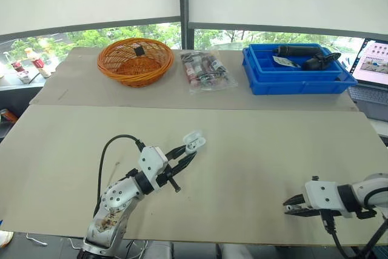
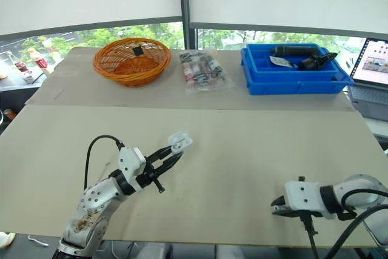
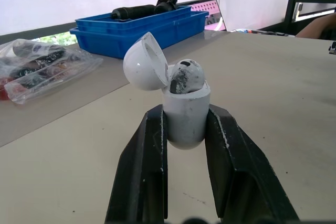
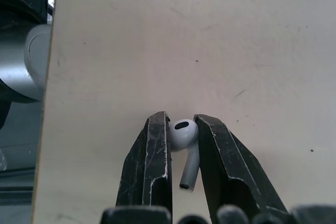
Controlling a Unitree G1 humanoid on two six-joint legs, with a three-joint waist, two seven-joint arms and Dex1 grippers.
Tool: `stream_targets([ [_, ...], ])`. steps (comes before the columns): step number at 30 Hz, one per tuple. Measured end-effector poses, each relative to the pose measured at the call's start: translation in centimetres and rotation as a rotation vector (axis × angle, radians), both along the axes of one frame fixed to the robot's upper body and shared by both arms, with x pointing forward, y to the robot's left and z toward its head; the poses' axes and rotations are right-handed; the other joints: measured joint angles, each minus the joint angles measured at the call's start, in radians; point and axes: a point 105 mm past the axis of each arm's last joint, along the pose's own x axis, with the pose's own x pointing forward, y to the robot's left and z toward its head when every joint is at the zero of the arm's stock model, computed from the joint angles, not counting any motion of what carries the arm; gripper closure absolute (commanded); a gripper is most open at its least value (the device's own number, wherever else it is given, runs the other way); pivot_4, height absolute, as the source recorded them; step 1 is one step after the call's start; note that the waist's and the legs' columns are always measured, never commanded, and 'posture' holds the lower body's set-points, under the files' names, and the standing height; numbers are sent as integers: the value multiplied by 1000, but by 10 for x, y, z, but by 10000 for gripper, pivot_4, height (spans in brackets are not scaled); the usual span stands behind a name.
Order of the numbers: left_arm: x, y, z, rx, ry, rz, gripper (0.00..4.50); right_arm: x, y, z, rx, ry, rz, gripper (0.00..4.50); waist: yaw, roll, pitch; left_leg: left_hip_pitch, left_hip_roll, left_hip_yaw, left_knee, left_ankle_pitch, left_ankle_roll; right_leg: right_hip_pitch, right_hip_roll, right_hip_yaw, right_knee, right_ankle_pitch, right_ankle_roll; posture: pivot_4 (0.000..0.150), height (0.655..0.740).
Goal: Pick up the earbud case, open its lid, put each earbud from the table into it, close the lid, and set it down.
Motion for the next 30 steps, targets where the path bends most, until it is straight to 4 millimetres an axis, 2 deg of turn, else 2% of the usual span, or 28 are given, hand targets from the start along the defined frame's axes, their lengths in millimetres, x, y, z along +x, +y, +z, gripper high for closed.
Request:
stream_targets([
  [1, 0, 0, 0, -1, 0, 1, 39964, 0, 0, 0, -2, 5, 3, 41368, 1, 0, 0, 0, 0, 0, 0, 0, 0, 0, 0, 0, 0, 0, 0, 1500, 7303],
  [3, 0, 0, 0, -1, 1, 1, 39964, 0, -1, -1, -7, 20, -3, 30696, 2, 0, 0, 0, 0, 0, 0, 0, 0, 0, 0, 0, 0, 0, 0, 1500, 7303],
  [9, 0, 0, 0, -3, 2, 1, 39964, 9, -1, 1, -11, -13, -10, 10266, 2, 0, 0, 0, 0, 0, 0, 0, 0, 0, 0, 0, 0, 0, 0, 1500, 7303],
  [14, 0, 0, 0, -2, 2, 1, 39964, 9, 3, 6, -30, -49, -1, 10140, 3, 0, 0, 0, 0, 0, 0, 0, 0, 0, 0, 0, 1, 0, 0, 1500, 7303],
  [18, 0, -2, 0, -3, 4, -4, 39964, -1, 8, 21, -96, -47, 10, 10140, 4, 2, 0, 0, 0, 0, 0, 0, 0, 0, 0, 0, 1, 0, 0, 1500, 7303],
  [24, -2, -7, -1, -12, 10, -21, 39964, -4, 4, 35, -357, -64, -10, 10140, 3, 2, -1, 0, 0, 0, 0, 0, 0, 0, 0, 0, 1, 0, 0, 1500, 7303],
  [30, -2, -7, -1, -10, 10, -22, 39964, 0, 11, 27, -457, -71, 27, 10140, 3, 2, 0, 0, 0, 0, 0, 0, 0, 0, 0, 0, 0, 0, 0, 1500, 7303],
])
